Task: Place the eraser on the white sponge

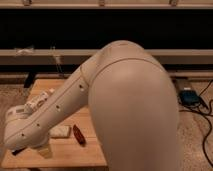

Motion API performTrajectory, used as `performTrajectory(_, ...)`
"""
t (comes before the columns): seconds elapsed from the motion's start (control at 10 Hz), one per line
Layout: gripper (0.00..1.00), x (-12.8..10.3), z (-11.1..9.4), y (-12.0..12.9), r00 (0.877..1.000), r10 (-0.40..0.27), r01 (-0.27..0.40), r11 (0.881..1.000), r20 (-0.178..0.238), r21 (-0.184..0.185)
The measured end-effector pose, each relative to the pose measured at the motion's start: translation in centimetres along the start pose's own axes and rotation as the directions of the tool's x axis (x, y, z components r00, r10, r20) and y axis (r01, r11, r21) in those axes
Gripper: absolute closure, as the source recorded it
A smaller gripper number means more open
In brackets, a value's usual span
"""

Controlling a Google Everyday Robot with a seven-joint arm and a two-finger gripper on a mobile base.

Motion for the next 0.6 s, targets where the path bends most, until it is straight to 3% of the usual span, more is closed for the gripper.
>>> performTrajectory(0.2, 0.2, -1.59, 0.64, -0.43, 0.999, -0.052, 0.052, 0.999, -0.009, -0.011)
performTrajectory(0.6, 0.2, -1.46, 0.68, -0.5, 0.999, -0.05, 0.05, 0.999, -0.011, -0.011)
